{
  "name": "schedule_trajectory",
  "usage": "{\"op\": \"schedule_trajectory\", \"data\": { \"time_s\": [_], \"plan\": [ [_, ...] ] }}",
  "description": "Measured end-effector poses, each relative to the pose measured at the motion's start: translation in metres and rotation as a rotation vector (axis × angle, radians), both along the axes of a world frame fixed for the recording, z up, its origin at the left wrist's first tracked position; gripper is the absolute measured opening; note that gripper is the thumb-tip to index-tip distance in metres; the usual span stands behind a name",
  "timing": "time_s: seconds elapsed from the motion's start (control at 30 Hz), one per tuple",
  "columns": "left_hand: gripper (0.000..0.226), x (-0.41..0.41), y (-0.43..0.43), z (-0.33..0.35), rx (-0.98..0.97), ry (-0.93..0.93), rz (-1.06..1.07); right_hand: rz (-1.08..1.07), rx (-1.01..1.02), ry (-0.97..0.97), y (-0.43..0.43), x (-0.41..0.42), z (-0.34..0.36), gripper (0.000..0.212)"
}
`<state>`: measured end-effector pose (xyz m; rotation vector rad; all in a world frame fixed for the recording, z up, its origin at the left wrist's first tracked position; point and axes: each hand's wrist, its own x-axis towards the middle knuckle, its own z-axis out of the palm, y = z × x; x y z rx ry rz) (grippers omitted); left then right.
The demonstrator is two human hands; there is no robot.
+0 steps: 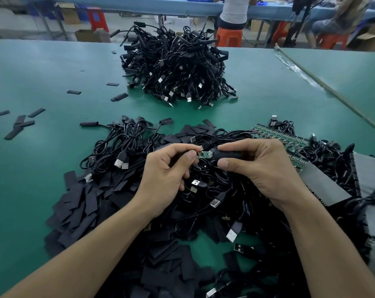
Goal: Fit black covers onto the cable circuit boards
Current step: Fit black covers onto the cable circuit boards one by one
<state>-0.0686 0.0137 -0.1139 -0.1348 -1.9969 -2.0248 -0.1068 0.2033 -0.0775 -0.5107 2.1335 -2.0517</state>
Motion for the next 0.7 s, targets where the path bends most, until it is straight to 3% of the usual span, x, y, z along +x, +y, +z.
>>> {"op": "schedule_trajectory", "data": {
  "time_s": [0.5,0.7],
  "plan": [
    [0.031,-0.0021,-0.0012,0.0003,-0.012,-0.022,-0.005,-0.039,0.072,0.051,0.0011,-0.0010,-0.0042,0.032],
    [0.032,-0.0019,-0.0023,-0.0002,0.001,-0.030,-0.007,-0.104,0.040,0.078,0.0005,-0.0012,-0.0039,0.022]
  ]
}}
